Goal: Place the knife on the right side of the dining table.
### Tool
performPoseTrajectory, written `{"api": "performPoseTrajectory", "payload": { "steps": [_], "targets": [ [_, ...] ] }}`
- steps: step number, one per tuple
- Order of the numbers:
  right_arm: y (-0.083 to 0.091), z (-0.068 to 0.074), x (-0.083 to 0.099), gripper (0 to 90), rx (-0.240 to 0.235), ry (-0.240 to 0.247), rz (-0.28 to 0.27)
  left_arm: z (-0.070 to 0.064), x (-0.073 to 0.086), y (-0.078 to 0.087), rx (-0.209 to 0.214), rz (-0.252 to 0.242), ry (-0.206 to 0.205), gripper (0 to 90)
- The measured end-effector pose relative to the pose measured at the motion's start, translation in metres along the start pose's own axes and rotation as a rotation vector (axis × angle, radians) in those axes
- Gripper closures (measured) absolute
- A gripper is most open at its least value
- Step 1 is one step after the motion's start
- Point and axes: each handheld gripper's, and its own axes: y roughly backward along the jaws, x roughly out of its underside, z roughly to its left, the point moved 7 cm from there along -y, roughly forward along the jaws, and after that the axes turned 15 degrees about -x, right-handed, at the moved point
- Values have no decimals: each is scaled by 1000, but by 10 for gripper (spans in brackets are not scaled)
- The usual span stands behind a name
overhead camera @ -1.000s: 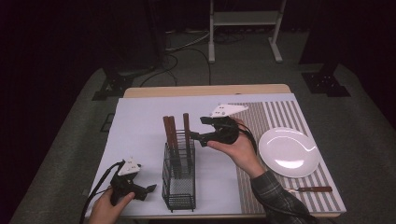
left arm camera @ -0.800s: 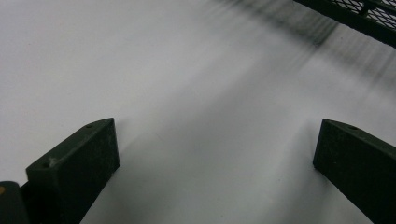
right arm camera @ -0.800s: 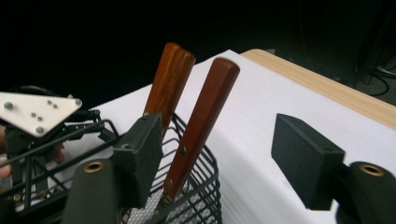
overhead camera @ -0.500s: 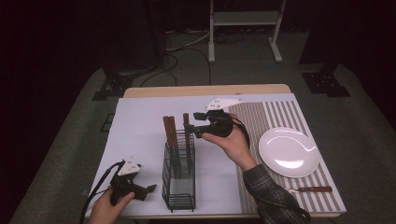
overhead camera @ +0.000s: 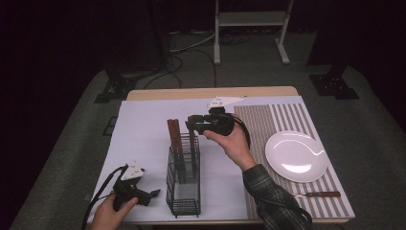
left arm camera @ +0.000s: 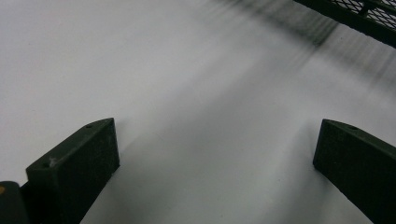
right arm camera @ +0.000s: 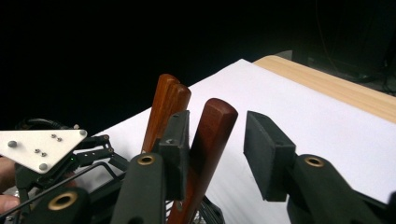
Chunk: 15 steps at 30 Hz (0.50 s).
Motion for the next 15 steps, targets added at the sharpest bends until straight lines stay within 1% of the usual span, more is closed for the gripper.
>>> {"api": "performPoseTrajectory", "payload": {
  "steps": [3,4,8,10,14,15],
  "targets": [
    [-3,0,0,634,-16,-7,3,0,0,0,0,0,0,0],
    [-4,0,-1,656,-23,-10,3,0,0,0,0,0,1,0],
    [-6,2,-1,691,-35,-13,6,0,0,0,0,0,0,0],
    [-5,3,-1,696,-32,-13,9,0,0,0,0,0,0,0],
    [-3,6,-1,705,-43,-19,4,0,0,0,0,0,1,0],
    [-1,10,-1,713,-56,-17,4,0,0,0,0,0,0,0]
  ]
}}
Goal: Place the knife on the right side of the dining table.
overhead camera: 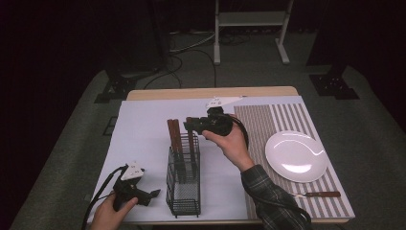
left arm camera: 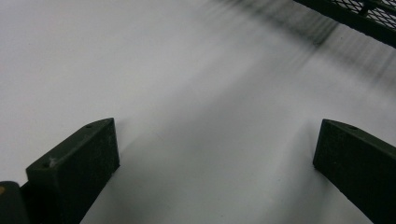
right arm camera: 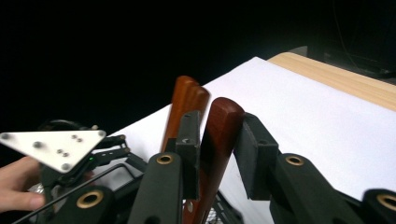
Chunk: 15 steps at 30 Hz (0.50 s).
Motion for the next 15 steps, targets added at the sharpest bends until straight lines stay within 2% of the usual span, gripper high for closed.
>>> {"api": "performPoseTrajectory", "payload": {
  "steps": [8,9,13,15],
  "targets": [
    [8,16,0,734,-44,13,2,0,0,0,1,4,-4,0],
    [11,22,1,743,-62,14,-2,0,0,0,1,3,-3,0],
    [15,31,2,755,-96,11,-4,0,0,0,1,2,-3,0],
    [16,34,2,757,-101,21,0,0,0,0,1,2,-3,0]
  ]
}}
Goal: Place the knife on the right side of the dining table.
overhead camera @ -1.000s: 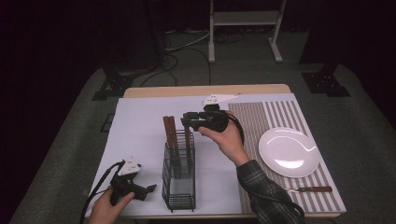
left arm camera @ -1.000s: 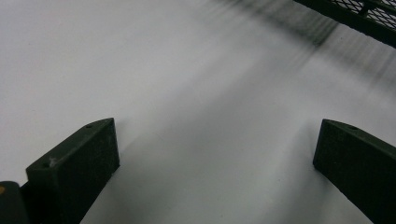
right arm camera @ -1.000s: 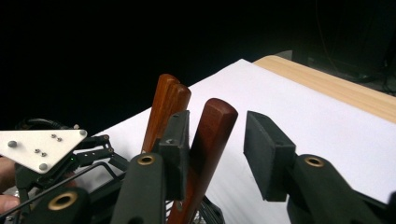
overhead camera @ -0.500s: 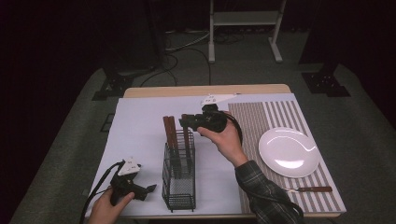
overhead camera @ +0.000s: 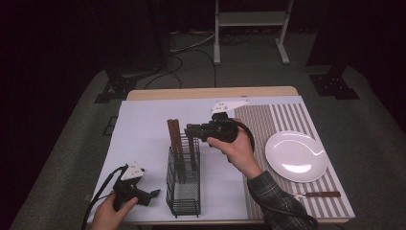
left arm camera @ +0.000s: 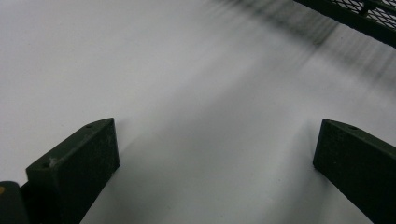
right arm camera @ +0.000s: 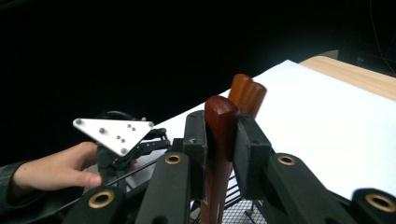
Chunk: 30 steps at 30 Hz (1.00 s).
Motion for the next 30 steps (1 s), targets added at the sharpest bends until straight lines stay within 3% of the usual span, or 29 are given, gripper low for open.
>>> {"api": "performPoseTrajectory", "payload": {
  "steps": [16,30],
  "targets": [
    [2,5,-7,764,12,26,-10,0,0,0,0,0,0,0],
    [19,19,-40,765,33,90,-52,0,0,0,0,1,-1,0]
  ]
}}
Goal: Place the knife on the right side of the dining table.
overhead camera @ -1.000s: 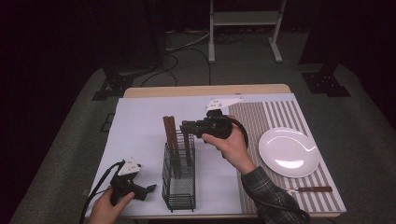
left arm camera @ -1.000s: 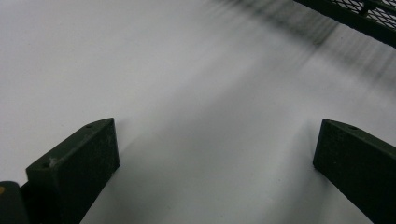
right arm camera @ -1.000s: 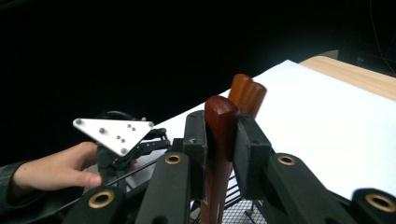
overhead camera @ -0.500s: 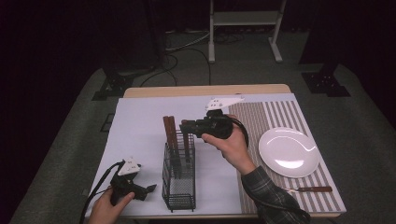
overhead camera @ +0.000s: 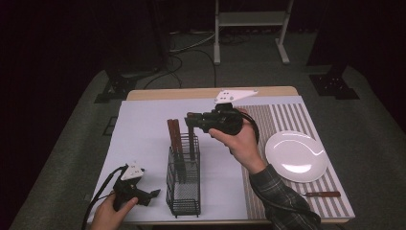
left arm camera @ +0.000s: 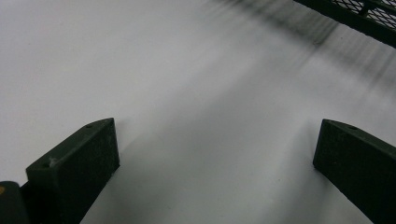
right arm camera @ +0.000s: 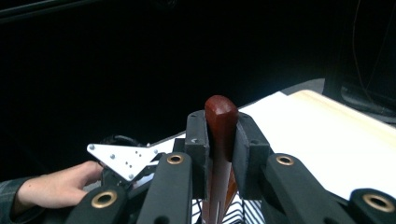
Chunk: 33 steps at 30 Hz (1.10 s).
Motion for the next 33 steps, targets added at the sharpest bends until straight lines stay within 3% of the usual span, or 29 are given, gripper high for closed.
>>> {"api": "performPoseTrajectory", "payload": {
  "steps": [24,33],
  "targets": [
    [21,11,-44,767,23,68,-64,0,0,0,0,0,-2,0],
    [37,11,-58,768,54,90,-100,0,0,0,0,-1,0,0]
  ]
}}
